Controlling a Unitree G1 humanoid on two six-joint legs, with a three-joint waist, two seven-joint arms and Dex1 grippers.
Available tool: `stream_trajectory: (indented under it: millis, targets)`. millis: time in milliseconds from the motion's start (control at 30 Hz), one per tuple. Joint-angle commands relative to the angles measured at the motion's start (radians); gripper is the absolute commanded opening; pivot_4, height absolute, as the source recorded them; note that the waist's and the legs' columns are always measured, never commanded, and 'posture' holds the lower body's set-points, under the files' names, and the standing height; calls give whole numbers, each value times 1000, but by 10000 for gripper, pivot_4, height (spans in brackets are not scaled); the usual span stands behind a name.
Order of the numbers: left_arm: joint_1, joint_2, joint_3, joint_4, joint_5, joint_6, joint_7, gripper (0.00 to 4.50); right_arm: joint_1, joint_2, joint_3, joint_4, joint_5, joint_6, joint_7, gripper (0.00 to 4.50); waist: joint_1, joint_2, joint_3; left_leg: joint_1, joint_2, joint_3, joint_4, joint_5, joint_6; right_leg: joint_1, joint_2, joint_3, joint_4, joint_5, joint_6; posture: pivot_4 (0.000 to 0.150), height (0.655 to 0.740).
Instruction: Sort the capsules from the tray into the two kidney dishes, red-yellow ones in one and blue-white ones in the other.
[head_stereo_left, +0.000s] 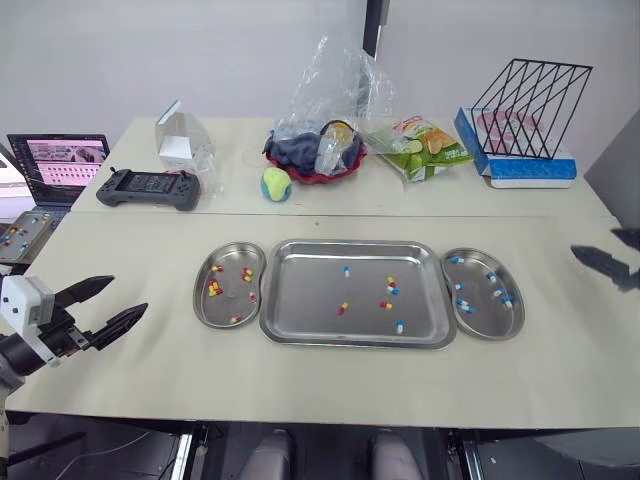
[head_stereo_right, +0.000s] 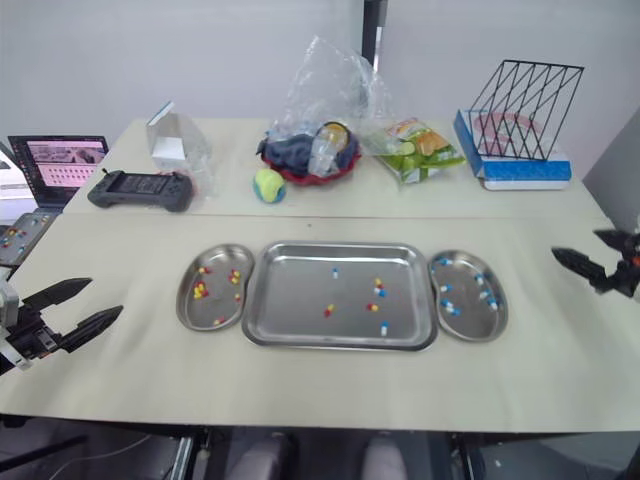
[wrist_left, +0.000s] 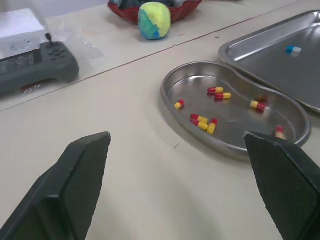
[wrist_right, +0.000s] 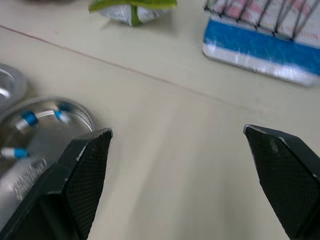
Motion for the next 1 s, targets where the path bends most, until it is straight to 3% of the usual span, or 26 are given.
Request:
stream_trajectory:
  millis: [33, 267, 900, 1000]
  targets:
    - [11, 11, 60, 54, 13, -59, 26, 45000, 33, 2, -56, 76, 6, -133, -14, 44403, -5, 0, 0, 0, 0, 0, 0, 0, 0, 0, 0, 0, 0, 0, 0, 1500, 7391]
    - [19, 18, 75, 98, 20, -100, 40, 45000, 69, 35, -87, 196, 29, -238, -33, 44403, -14, 0, 0, 1, 0, 1, 0, 0, 0, 0, 0, 1, 0, 0, 0, 1500, 7391]
    - [-31, 40, 33, 78, 27, -116, 26, 45000, 35, 51, -77, 159, 66, -179, -1, 44403, -17, 0, 0, 1, 0, 1, 0, 0, 0, 1, 0, 1, 0, 0, 0, 1500, 7391]
    - [-40, 48, 24, 25, -21, -39, 5, 45000, 61, 43, -62, 98, 73, -140, 33, 44403, -17, 0, 0, 1, 0, 1, 0, 0, 0, 1, 0, 1, 0, 0, 0, 1500, 7391]
